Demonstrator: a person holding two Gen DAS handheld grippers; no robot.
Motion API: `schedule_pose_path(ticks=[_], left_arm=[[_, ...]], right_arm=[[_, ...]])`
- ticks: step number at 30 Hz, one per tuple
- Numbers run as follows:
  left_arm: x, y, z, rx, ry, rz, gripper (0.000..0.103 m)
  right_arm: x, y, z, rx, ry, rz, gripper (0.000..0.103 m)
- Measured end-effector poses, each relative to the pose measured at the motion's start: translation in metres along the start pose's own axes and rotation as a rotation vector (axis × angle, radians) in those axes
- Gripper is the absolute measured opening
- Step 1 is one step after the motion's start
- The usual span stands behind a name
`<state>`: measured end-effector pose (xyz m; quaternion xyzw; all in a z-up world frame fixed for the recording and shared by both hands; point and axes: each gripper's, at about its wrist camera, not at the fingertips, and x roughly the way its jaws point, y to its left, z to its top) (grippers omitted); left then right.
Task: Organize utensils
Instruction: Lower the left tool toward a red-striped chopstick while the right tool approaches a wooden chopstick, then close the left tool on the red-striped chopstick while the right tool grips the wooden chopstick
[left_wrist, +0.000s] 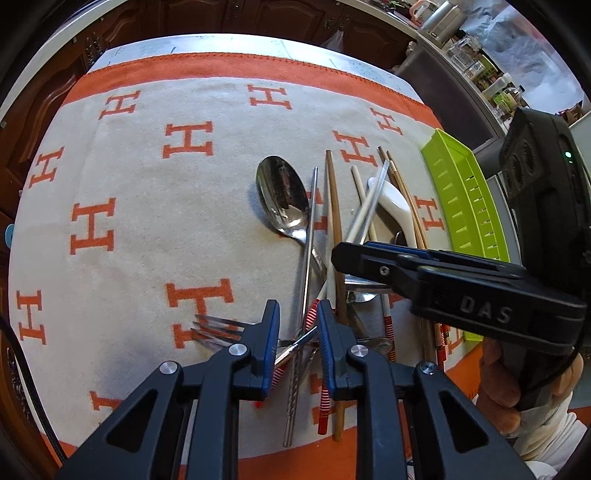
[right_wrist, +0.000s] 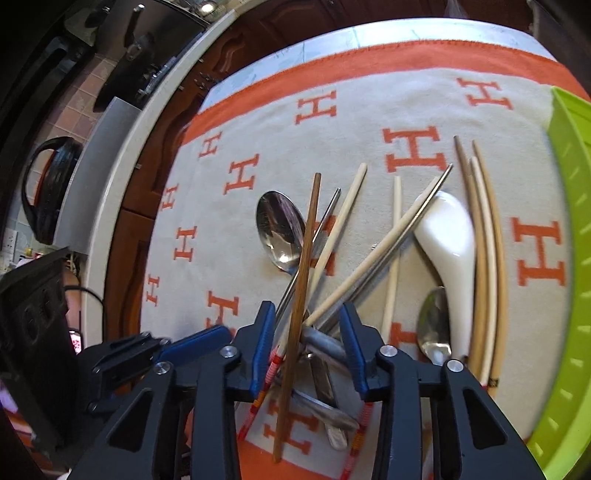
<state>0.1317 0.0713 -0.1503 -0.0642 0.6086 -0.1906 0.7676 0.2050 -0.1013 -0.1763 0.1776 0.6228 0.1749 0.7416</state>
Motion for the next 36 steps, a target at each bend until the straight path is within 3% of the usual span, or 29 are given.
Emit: schedule_pose_path(ticks=[4,9,18,30,33,36], left_arm=[[-0.001,0.006,0.000,-0.014,-0.003,-0.004,0.019],[-0.001,0.009,-0.001,-0.020,0.002,-0.009,0.019],[-0.002,0.011,0.000,-0.023,-0.003,-0.021,0.019],[-0.005,0.015,-0.001,-0.032,-0.004,-0.026,0.019],[-0.006,0.015,-0.003,-0.029,-0.006,-0.031,0.019],[-0.007,0.015,-0.002,-0.023,-0.006,-0.034,0.019]], right_arm=[[0.013,0.002,0.004,0.004,0.015,-0.021,0.032],[0.017,0.007,0.006,0.000,0.009,-0.050,0.019],[0.002,0.007,-0.001,-0.015,-0.005,-0.055,0.018],[0.018,0.026,0.000,-0.047,0.028,-0.050,0.014],[0.018,0.023,0.000,-0.037,0.008,-0.027,0.007],[0.013,0.018,-0.001,-0.015,-0.012,-0.008,0.007]])
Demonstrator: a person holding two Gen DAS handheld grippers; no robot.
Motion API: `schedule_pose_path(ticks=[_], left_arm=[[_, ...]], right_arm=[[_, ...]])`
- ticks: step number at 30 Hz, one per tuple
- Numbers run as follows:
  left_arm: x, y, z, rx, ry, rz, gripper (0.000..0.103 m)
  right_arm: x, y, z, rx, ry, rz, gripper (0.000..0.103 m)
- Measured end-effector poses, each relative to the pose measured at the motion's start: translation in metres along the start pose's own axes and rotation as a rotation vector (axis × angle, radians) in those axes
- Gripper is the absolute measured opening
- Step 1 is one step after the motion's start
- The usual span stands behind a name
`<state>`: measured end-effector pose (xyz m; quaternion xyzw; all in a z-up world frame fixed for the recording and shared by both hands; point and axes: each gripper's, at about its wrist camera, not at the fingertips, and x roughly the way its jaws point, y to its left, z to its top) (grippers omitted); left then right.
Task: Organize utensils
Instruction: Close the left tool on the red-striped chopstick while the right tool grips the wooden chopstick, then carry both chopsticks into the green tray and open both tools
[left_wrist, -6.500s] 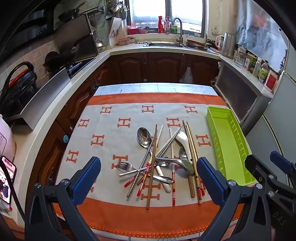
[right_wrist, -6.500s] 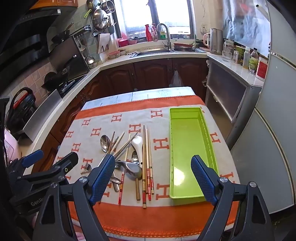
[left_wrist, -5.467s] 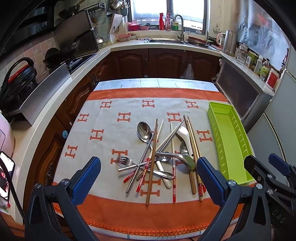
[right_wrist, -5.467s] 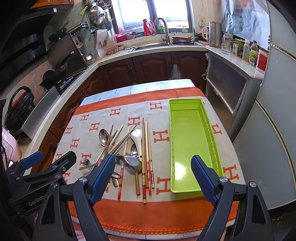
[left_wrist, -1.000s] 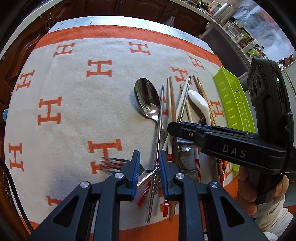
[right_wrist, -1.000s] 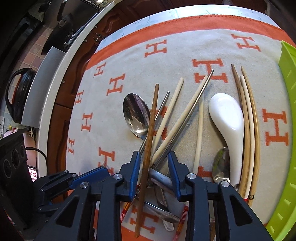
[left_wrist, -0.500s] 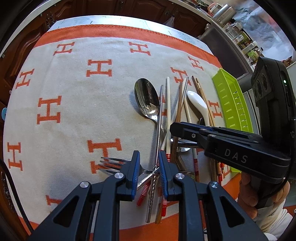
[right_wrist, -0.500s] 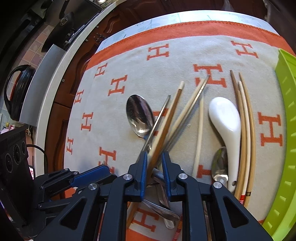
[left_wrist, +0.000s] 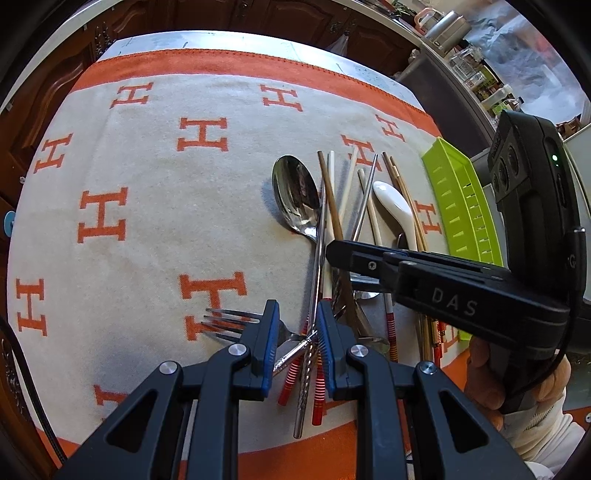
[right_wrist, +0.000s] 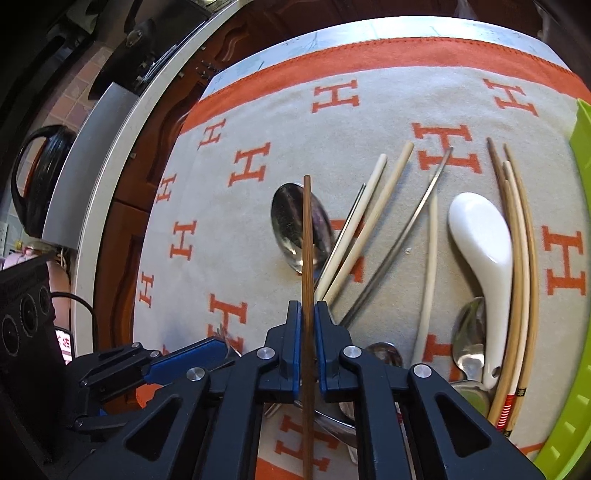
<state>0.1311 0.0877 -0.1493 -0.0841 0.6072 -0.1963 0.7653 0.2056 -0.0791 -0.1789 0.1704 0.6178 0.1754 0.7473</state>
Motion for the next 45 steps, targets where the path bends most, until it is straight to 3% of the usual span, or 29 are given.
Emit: schedule_pose_path(ticks=[10,22,25,33,45], left_arm=[[0.004,-0.022,0.008,0.056,0.005,-0.002,0.019],[0.038,-0.046,0.015,0.127,0.048,0.150,0.018],[0.045,-0.045,0.018,0.111,0.053,0.168,0.008],[0.036,-0.041,0.017,0.071,0.006,0.165,0.004],[-0.015,-0.064,0.010,0.042,-0.070,0.063,0.003]], right_arm=[[-0.043,-0.030,-0.009,0.088,-0.073,0.080,0.007],[-0.077,-0.062,-0.026,0.116,-0.113,0.123,0.007],[-0.079,-0.066,-0.028,0.119,-0.127,0.116,0.007],[-0.088,-0.081,-0.033,0.148,-0.146,0.131,0.007],[-0.136,-0.101,-0.054,0.173,-0.220,0.188,0.007]])
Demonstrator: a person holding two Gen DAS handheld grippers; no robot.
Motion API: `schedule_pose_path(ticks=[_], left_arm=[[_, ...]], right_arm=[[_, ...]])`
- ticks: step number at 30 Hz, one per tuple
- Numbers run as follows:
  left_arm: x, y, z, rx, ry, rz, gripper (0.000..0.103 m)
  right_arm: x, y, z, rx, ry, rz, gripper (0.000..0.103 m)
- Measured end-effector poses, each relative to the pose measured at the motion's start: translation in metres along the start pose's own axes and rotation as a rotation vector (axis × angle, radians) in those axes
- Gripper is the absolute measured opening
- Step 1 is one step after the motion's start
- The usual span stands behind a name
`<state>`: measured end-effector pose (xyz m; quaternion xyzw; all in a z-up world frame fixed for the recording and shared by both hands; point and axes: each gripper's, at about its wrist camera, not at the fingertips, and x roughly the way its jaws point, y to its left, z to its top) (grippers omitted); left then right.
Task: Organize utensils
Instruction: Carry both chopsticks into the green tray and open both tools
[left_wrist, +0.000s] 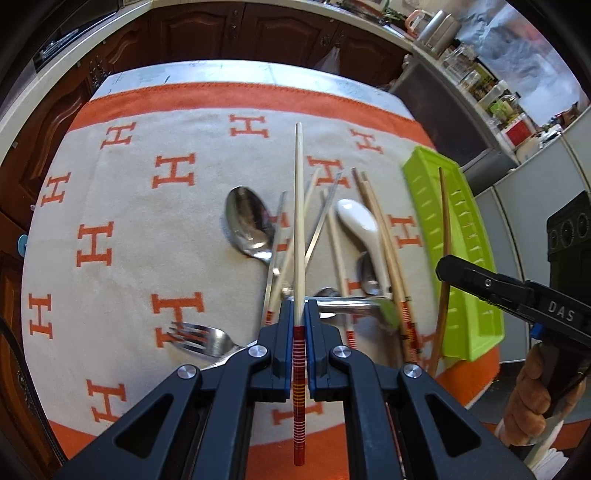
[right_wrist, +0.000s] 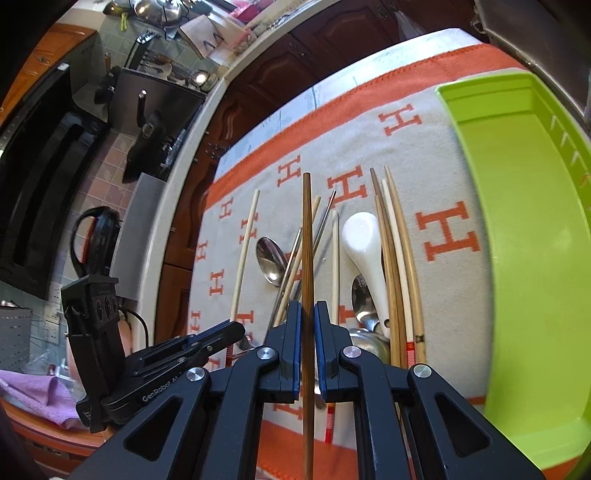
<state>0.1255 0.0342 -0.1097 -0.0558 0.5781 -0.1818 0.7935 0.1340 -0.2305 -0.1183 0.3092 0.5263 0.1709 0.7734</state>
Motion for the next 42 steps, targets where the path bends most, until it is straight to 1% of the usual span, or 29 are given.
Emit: schedule_pose_path(ticks=[5,7,10,12,15,17,21,23,25,28,30,33,35,36,37,39,42], left_arm=[[-0.022,-0.033,0.003,0.029,-0.056,-0.053,0.004],[-0.027,-0.050,0.005,0.041,-0.071,-0.079,0.004],[-0.024,-0.076,0.011,0.058,-0.077,-0.114,0.004],[-0.019,-0.095,0.012,0.070,-0.071,-0.134,0.004],[-0.004,-0.126,0.016,0.088,-0.045,-0.153,0.004],[0.008,-0.148,0.018,0.105,-0.036,-0.157,0.004],[0.031,-0.180,0.021,0.119,-0.018,-0.175,0.004],[0.044,-0.192,0.023,0.121,-0.018,-0.161,0.004],[0.057,-0.196,0.024,0.112,0.000,-0.149,0.004],[0.077,-0.195,0.025,0.086,0.042,-0.142,0.004],[0.085,-0.194,0.025,0.069,0.056,-0.140,0.004],[0.098,-0.195,0.025,0.050,0.078,-0.148,0.004],[0.105,-0.194,0.024,0.041,0.093,-0.157,0.004],[0.106,-0.194,0.023,0.037,0.094,-0.158,0.004],[0.107,-0.193,0.023,0.036,0.095,-0.156,0.007],[0.106,-0.193,0.020,0.042,0.100,-0.155,0.011],[0.096,-0.187,0.017,0.055,0.096,-0.151,0.014]], right_arm=[[-0.060,-0.004,0.001,0.005,-0.111,0.006,0.007],[-0.085,-0.006,0.002,-0.001,-0.164,-0.014,0.007],[-0.123,-0.010,0.002,-0.010,-0.241,-0.064,0.007],[-0.145,-0.017,0.003,-0.012,-0.286,-0.114,0.007],[-0.164,-0.025,0.010,-0.017,-0.324,-0.209,0.007],[-0.172,-0.033,0.016,-0.030,-0.345,-0.325,0.007],[-0.169,-0.046,0.029,-0.051,-0.326,-0.440,0.007],[-0.163,-0.056,0.034,-0.055,-0.305,-0.475,0.007],[-0.157,-0.068,0.040,-0.046,-0.283,-0.480,0.007],[-0.147,-0.084,0.048,-0.043,-0.247,-0.502,0.008],[-0.139,-0.096,0.052,-0.045,-0.231,-0.508,0.008],[-0.117,-0.103,0.057,-0.048,-0.195,-0.497,0.008],[-0.103,-0.111,0.063,-0.038,-0.148,-0.472,0.008],[-0.091,-0.113,0.064,-0.022,-0.135,-0.477,0.009],[-0.088,-0.118,0.067,-0.002,-0.127,-0.485,0.011],[-0.086,-0.123,0.069,0.022,-0.138,-0.485,0.019],[-0.094,-0.120,0.065,0.028,-0.165,-0.473,0.022]])
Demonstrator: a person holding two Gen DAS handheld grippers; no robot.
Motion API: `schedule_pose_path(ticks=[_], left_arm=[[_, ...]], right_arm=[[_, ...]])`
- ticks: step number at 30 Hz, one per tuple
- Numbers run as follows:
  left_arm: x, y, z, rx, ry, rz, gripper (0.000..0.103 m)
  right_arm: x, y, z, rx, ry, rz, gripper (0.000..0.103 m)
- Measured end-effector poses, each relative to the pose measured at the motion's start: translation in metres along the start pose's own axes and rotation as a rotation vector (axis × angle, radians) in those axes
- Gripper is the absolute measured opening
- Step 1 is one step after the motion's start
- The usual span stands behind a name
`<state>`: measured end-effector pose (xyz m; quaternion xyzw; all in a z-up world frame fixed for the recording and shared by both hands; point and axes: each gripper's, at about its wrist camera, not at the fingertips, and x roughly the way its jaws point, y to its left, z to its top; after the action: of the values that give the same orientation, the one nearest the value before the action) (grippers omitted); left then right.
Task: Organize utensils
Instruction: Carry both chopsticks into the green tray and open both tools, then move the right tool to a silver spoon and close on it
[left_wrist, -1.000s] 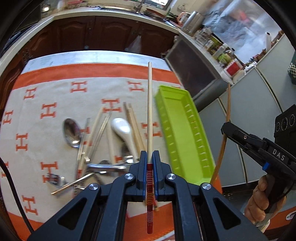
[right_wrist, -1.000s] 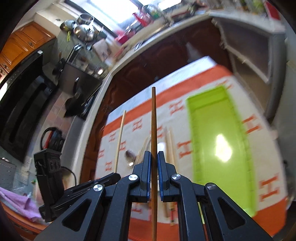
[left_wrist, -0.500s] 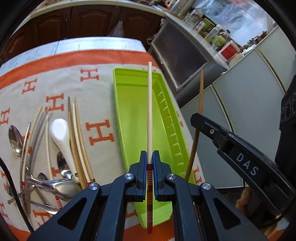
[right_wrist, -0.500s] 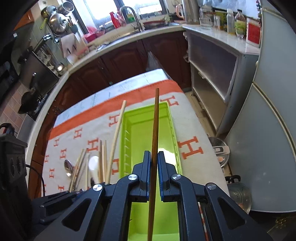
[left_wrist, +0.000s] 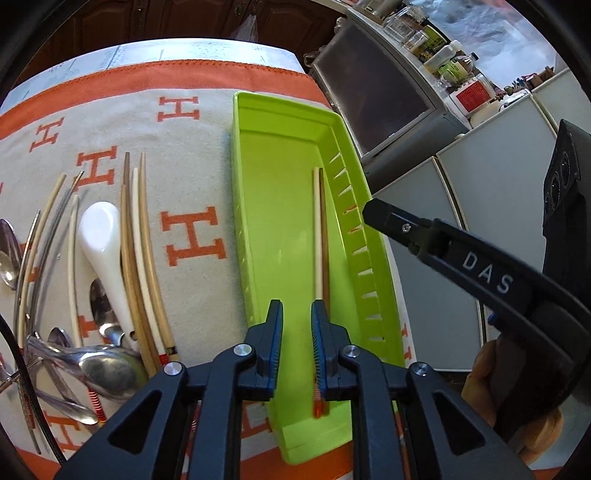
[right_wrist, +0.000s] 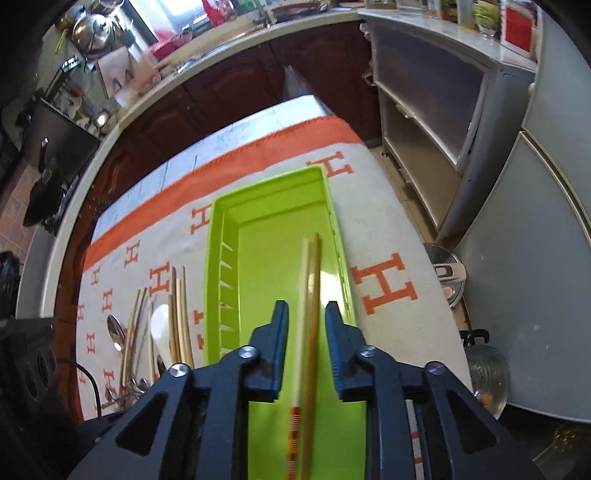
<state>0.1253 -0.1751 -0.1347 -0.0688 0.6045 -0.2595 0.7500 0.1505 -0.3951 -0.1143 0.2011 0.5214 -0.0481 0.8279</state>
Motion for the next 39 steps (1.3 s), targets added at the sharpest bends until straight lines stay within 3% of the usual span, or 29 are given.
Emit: schedule_pose_path(ticks=[10,18,26,32,39], left_arm=[[-0.056,0.014,-0.024,0.104,-0.094,0.127,0.022],[-0.104,0.061,-0.046,0.070,-0.185,0.241,0.034],[-0.131,0.090,-0.064,0.056,-0.242,0.331,0.039],[-0.143,0.116,-0.075,0.025,-0.245,0.339,0.040],[-0.162,0.168,-0.084,-0.050,-0.246,0.339,0.040]], right_arm=[[-0.037,0.017,-0.032,-0.010,-0.013,0.077,0.023],[-0.050,0.052,-0.062,-0.056,0.007,0.142,0.023],[-0.063,0.106,-0.087,-0.123,0.039,0.216,0.023],[-0.056,0.137,-0.105,-0.118,0.096,0.292,0.023],[-0.030,0.149,-0.121,-0.010,0.185,0.402,0.023]])
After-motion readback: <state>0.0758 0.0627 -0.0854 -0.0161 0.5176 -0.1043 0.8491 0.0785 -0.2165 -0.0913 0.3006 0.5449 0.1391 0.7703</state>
